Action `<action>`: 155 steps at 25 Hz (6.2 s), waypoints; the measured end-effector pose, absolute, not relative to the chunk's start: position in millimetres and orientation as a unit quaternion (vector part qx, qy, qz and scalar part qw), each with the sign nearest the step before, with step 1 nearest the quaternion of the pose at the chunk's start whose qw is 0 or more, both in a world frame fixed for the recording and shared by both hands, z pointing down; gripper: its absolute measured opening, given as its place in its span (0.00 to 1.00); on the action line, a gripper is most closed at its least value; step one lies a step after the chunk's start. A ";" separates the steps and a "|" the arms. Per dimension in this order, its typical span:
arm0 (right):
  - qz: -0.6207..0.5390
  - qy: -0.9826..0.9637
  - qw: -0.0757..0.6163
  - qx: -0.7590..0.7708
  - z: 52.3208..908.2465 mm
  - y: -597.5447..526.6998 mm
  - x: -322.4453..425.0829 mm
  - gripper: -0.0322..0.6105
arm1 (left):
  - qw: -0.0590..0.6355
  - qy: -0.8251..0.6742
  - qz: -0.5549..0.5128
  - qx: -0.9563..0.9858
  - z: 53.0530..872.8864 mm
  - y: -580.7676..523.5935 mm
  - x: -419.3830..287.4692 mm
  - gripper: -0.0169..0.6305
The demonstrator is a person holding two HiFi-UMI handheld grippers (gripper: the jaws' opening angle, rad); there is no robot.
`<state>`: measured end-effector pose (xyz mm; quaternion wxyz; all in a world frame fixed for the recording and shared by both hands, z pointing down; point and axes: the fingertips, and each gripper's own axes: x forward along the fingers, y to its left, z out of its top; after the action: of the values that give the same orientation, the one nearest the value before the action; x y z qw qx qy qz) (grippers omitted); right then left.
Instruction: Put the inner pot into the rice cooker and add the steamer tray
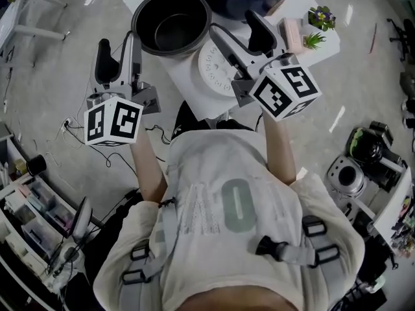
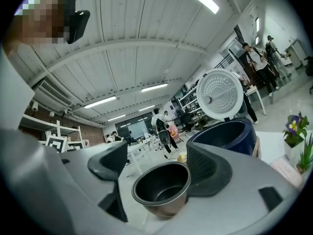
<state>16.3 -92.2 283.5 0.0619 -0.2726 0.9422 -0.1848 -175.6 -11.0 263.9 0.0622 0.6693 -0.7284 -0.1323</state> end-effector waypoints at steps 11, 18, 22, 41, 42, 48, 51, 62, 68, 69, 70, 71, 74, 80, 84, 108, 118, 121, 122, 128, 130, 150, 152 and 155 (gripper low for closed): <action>-0.240 0.898 0.040 -0.366 331.6 -112.5 9.0 0.63 | 0.215 -0.655 -0.087 0.719 350.1 -65.6 -206.3 0.48; -0.277 0.872 0.034 -0.404 362.5 -119.9 -7.4 0.62 | 0.279 -0.607 -0.079 0.740 386.8 -86.5 -225.3 0.48; -0.336 0.848 0.048 -0.407 392.5 -128.0 -17.9 0.60 | 0.310 -0.593 -0.075 0.739 411.4 -96.3 -230.6 0.48; -0.387 0.822 0.003 -0.419 454.1 -128.7 -45.5 0.57 | 0.364 -0.559 -0.032 0.744 465.4 -108.1 -233.4 0.48; -0.388 0.822 0.002 -0.415 455.2 -128.6 -48.2 0.57 | 0.365 -0.559 -0.032 0.744 466.4 -108.3 -233.4 0.48; -0.389 0.830 -0.011 -0.399 459.5 -127.5 -59.0 0.55 | 0.354 -0.565 -0.037 0.745 463.7 -106.3 -233.0 0.46; -0.384 0.834 -0.014 -0.395 457.9 -125.2 -62.9 0.52 | 0.349 -0.568 -0.029 0.745 462.3 -104.6 -233.8 0.42; -0.353 0.835 -0.051 -0.418 457.5 -123.4 -57.6 0.31 | 0.331 -0.586 -0.015 0.740 456.9 -97.9 -243.8 0.28; -0.325 0.846 -0.070 -0.418 448.0 -124.8 -57.5 0.28 | 0.316 -0.589 -0.006 0.744 450.1 -97.7 -243.4 0.28; -0.314 0.849 -0.076 -0.418 445.5 -125.2 -58.8 0.28 | 0.307 -0.592 0.001 0.745 447.4 -97.7 -244.1 0.28; -0.304 0.852 -0.080 -0.418 442.4 -126.3 -60.1 0.28 | 0.298 -0.595 0.005 0.747 443.8 -98.2 -245.1 0.28; -0.296 0.855 -0.081 -0.418 438.6 -128.2 -61.4 0.28 | 0.289 -0.598 0.006 0.747 439.3 -99.4 -246.2 0.28; -0.279 0.862 -0.070 -0.417 422.7 -134.2 -65.3 0.29 | 0.270 -0.605 -0.003 0.749 422.0 -102.7 -249.7 0.28; -0.229 0.886 -0.045 -0.402 374.6 -139.9 -88.4 0.30 | 0.218 -0.620 -0.013 0.754 374.0 -100.6 -270.2 0.28; -0.212 0.891 -0.022 -0.401 346.5 -145.0 -99.3 0.30 | 0.183 -0.632 -0.018 0.753 343.5 -102.2 -281.1 0.28; -0.117 0.878 0.064 -0.460 156.6 -229.9 -25.5 0.30 | 0.035 -0.552 -0.055 0.832 142.2 -213.0 -210.3 0.29; -0.139 0.838 0.047 -0.525 171.4 -245.9 41.8 0.30 | 0.046 -0.510 -0.009 0.859 155.1 -255.7 -143.3 0.29; -0.154 0.825 0.037 -0.542 186.6 -249.9 57.9 0.30 | 0.056 -0.499 0.010 0.865 169.1 -266.5 -127.3 0.29; -0.159 0.823 0.036 -0.544 190.5 -251.3 61.7 0.30 | 0.060 -0.496 0.014 0.866 173.2 -269.8 -123.0 0.30; -0.193 0.809 0.026 -0.555 219.0 -257.2 79.8 0.30 | 0.084 -0.483 0.043 0.870 200.6 -283.7 -103.3 0.30; -0.203 0.804 0.022 -0.558 229.8 -258.8 85.2 0.30 | 0.092 -0.481 0.056 0.870 211.9 -287.1 -97.3 0.30; -0.283 0.766 -0.045 -0.576 326.0 -297.1 96.9 0.31 | 0.163 -0.468 0.133 0.858 309.8 -334.4 -84.3 0.30; -0.287 0.762 -0.050 -0.579 331.1 -299.3 95.7 0.31 | 0.167 -0.468 0.139 0.857 315.4 -337.8 -85.5 0.30; -0.287 0.756 -0.070 -0.583 340.3 -303.5 94.5 0.32 | 0.172 -0.468 0.152 0.854 324.6 -343.1 -86.2 0.30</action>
<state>94.5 -303.5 340.3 -0.0704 -0.5834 0.7565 -0.2870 -86.2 -343.1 324.6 0.1723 0.8535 -0.4678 0.1516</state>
